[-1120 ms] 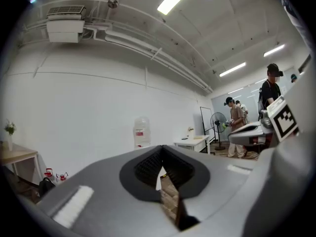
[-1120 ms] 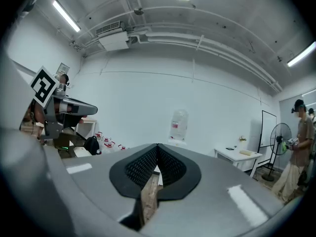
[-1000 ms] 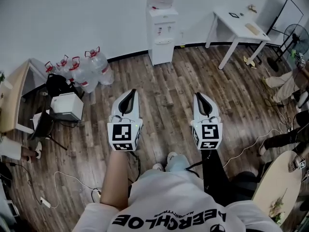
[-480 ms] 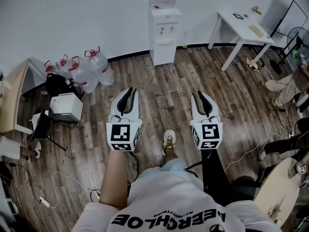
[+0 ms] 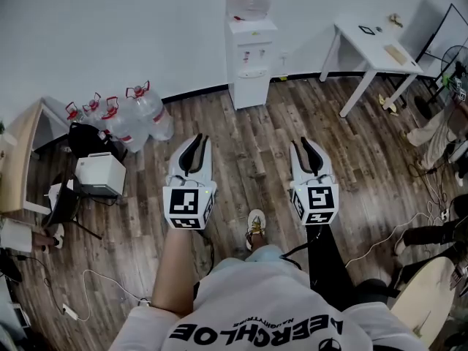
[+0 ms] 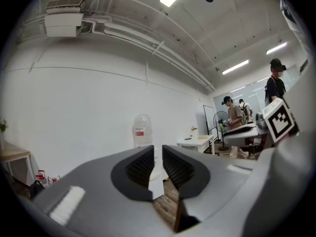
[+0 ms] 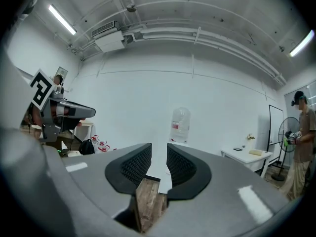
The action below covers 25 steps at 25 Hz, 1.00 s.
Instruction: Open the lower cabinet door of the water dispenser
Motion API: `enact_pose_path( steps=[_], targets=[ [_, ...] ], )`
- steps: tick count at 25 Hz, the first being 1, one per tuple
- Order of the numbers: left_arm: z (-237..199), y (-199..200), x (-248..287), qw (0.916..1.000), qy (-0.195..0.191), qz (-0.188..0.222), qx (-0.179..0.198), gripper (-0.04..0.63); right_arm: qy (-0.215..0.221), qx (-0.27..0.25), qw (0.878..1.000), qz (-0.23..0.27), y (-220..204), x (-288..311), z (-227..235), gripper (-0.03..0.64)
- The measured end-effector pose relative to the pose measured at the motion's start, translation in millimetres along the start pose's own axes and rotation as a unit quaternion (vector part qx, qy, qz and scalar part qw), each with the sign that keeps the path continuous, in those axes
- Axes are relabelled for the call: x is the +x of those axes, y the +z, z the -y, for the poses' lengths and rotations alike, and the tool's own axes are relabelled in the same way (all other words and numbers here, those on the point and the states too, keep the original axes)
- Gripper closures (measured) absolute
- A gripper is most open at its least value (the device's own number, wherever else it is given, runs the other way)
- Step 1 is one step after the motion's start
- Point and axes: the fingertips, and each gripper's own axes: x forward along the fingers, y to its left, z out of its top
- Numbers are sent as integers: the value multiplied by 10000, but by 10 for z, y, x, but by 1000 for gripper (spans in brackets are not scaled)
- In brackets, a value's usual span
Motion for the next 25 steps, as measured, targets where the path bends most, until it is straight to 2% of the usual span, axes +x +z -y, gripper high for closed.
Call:
enact_pose_path(
  steps=[16,25],
  targets=[
    [-298,-16,1586,9998,158,-125,-82,538,228,202,9995,-64,-94,1510,829,540],
    [-405,-36,2138,9995,293,-129,-56,538,391,285,9988,-22,-132,2082,1092,541]
  ],
)
